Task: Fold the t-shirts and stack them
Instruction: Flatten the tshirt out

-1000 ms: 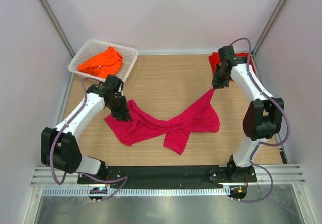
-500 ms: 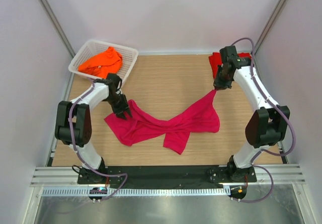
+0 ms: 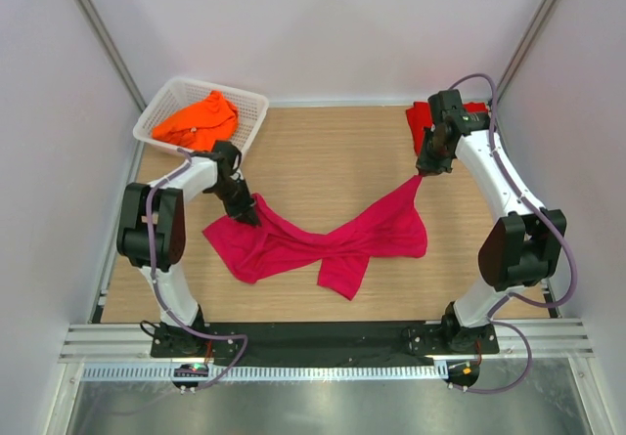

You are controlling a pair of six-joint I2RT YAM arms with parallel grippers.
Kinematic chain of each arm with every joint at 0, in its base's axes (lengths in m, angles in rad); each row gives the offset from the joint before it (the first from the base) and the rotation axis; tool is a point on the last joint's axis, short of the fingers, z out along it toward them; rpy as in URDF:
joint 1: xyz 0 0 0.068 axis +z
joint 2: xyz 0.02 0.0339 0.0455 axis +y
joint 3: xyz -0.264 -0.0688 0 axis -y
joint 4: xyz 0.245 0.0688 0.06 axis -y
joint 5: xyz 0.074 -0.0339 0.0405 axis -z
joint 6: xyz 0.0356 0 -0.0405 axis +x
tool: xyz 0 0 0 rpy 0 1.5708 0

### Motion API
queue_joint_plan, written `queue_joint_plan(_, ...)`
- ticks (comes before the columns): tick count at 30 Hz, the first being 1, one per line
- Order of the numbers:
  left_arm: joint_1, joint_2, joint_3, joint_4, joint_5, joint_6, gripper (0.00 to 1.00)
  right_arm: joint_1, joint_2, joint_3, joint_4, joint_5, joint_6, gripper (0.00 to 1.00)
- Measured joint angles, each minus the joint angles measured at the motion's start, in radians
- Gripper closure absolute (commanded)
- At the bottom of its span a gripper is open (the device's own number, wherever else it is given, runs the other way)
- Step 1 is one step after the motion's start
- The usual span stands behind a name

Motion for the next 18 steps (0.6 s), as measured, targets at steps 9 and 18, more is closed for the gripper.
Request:
queue_joint_plan(9,0.0,-0.083,-0.029,-0.029,-0.026,0.003,1.0,0.0,0.0,0.0,-0.014,-0.004,-0.018,0.99)
queue_joint_plan(18,0.0,-0.612,-0.195,-0.176,-0.018,-0.06,0.99,0.0,-0.066,-0.093,-0.019,-0.05,-0.018,0.99)
